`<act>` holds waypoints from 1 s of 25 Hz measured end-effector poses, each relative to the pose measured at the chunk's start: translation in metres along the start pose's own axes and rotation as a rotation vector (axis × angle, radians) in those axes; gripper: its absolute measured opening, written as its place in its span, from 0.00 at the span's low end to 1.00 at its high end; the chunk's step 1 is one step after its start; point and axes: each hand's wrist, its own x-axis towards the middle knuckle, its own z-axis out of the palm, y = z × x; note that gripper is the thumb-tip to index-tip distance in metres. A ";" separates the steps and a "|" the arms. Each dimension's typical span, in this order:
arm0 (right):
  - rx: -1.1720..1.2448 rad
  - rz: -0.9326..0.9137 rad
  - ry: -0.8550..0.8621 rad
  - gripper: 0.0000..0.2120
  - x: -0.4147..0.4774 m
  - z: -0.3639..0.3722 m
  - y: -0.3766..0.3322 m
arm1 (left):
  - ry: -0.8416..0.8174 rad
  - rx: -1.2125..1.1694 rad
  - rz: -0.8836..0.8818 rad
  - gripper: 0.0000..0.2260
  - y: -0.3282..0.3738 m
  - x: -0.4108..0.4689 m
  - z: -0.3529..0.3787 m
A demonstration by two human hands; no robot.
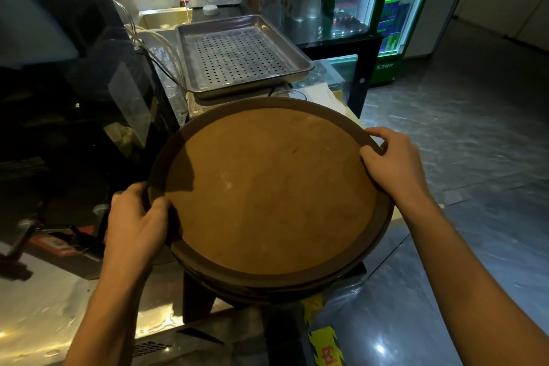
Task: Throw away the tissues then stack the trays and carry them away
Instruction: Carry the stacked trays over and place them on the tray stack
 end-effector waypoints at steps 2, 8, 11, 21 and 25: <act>0.045 -0.003 0.012 0.19 0.001 0.002 0.002 | -0.017 -0.016 -0.003 0.18 0.002 -0.001 0.002; 0.221 0.039 0.019 0.17 0.001 0.008 0.007 | -0.017 -0.190 -0.057 0.19 0.006 -0.008 0.007; 0.294 0.068 0.035 0.17 -0.002 0.015 0.010 | -0.008 -0.311 -0.095 0.17 0.009 -0.007 0.010; 0.333 0.120 -0.077 0.17 0.000 0.006 0.001 | -0.081 -0.382 -0.021 0.29 0.011 -0.014 0.015; 0.363 0.111 -0.050 0.18 -0.011 0.006 -0.002 | -0.112 -0.293 0.030 0.33 0.012 -0.014 0.011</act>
